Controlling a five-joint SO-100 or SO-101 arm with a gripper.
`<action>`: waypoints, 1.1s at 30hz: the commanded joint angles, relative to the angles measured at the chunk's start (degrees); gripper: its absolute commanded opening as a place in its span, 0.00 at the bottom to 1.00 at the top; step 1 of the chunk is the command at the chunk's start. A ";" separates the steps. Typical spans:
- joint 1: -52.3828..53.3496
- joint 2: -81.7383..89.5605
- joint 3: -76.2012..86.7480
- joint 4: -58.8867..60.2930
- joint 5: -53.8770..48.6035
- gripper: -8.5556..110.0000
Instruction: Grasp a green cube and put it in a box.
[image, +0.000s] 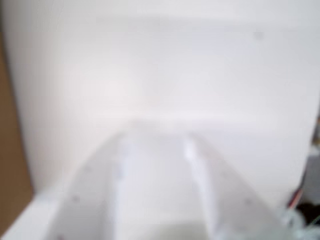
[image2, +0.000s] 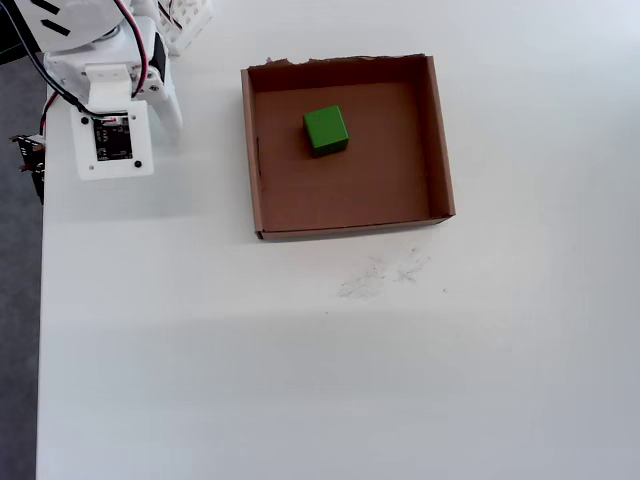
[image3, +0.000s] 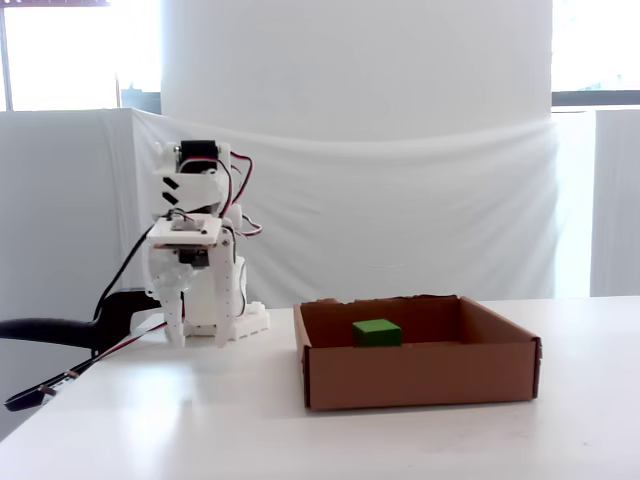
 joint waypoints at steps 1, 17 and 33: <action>0.44 0.18 -0.09 1.85 -1.49 0.19; -1.41 0.26 0.09 2.99 -0.09 0.21; -1.93 0.26 0.18 3.34 5.54 0.23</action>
